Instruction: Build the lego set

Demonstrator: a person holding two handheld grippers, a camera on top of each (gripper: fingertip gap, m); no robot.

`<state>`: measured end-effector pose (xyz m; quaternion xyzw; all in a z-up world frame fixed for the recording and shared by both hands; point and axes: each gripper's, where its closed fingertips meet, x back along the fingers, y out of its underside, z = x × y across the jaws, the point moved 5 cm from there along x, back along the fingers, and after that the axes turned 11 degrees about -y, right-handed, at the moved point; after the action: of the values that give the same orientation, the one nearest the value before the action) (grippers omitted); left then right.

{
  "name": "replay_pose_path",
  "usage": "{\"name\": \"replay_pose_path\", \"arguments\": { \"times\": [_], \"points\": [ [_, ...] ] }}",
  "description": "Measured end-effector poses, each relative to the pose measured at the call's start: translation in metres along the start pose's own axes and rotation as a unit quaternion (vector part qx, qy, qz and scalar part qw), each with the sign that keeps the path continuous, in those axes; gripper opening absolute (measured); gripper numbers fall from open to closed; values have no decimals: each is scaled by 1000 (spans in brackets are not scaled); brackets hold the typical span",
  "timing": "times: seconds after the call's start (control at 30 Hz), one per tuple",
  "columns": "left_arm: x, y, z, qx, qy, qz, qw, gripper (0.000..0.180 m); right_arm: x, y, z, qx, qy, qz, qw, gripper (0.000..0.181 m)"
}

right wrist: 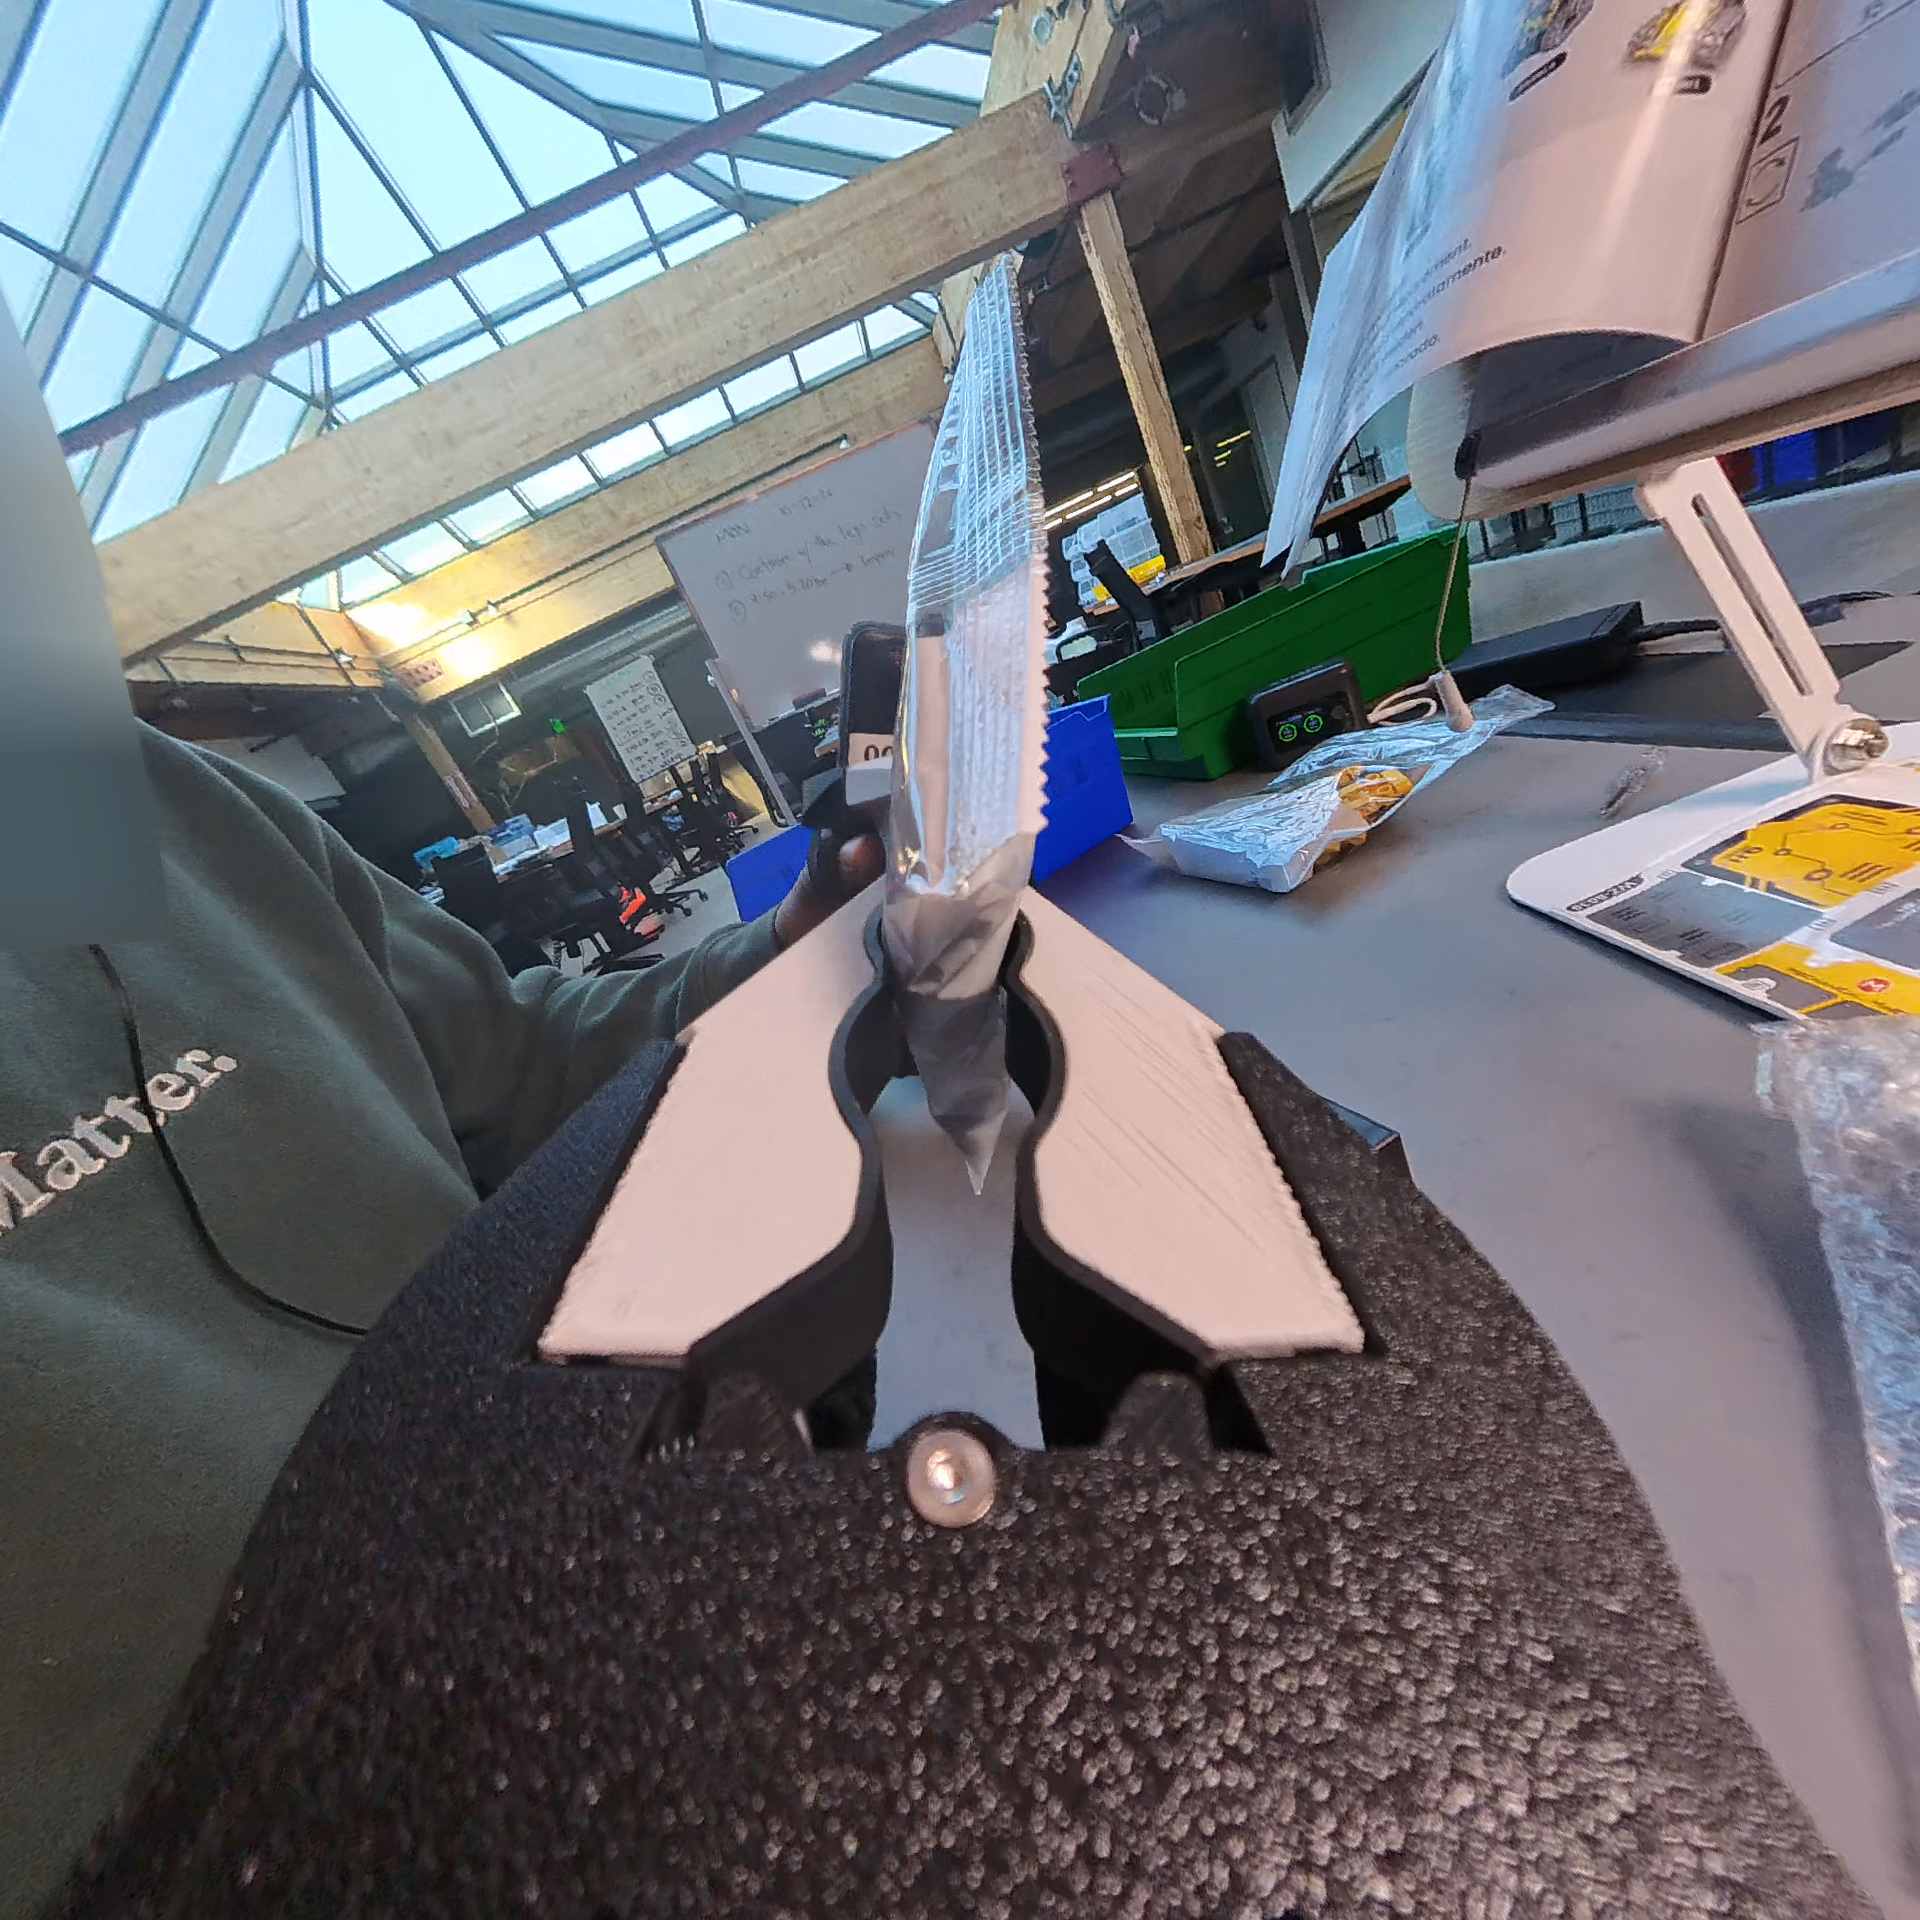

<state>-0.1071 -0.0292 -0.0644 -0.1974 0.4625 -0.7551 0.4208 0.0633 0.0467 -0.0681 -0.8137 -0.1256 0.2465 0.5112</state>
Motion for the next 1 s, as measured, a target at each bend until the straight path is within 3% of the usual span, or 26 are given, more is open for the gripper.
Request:
{"name": "replay_pose_path", "arguments": {
  "times": [0.1, 0.27, 0.3, 0.4, 0.5, 0.83, 1.0],
  "points": [
    [2, -7, 7, -29, 11, 12, 999, 39, -2, 4, -1, 10, -3, -19, 1000, 12],
    [-9, 11, 22, -74, 32, -41, 996, 50, -12, 21, -4, 27, -7, -80, 996, 12],
    [-12, 16, 24, -81, 34, -54, 995, 48, -14, 24, -5, 29, -10, -89, 996, 12],
    [-16, 27, 22, -90, 25, -90, 992, 22, -16, 27, -6, 32, -8, -102, 994, 12],
    [-15, 29, 19, -48, 30, -99, 993, 7, -14, 24, 0, 18, 8, -94, 995, 14],
    [-13, 24, 4, 111, 39, -64, 991, 6, -5, 14, 8, -11, 25, -45, 999, 16],
    [-15, 27, 0, 147, 40, -63, 986, 7, -2, 12, 13, -18, 41, -39, 998, 13]
  ]
}}
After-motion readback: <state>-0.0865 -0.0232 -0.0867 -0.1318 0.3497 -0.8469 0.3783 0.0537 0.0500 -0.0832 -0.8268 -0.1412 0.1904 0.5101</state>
